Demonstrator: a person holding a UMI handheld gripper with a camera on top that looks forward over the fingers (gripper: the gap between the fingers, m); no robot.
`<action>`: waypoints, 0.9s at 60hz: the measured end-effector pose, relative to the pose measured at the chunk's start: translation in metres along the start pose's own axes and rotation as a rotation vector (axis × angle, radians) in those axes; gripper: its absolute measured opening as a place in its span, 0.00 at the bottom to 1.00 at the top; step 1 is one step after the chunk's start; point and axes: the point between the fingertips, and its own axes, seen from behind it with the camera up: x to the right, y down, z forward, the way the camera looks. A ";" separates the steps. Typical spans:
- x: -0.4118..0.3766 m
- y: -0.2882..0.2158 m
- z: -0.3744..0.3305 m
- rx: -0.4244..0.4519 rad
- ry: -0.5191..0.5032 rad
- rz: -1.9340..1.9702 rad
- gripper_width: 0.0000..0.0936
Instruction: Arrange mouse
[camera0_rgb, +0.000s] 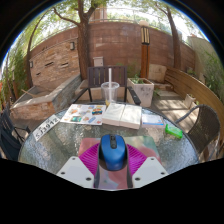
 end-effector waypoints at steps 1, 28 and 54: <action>0.004 0.009 0.004 -0.021 0.004 -0.002 0.40; 0.017 0.030 -0.062 -0.037 0.010 -0.064 0.92; -0.018 0.048 -0.305 0.042 0.093 -0.112 0.91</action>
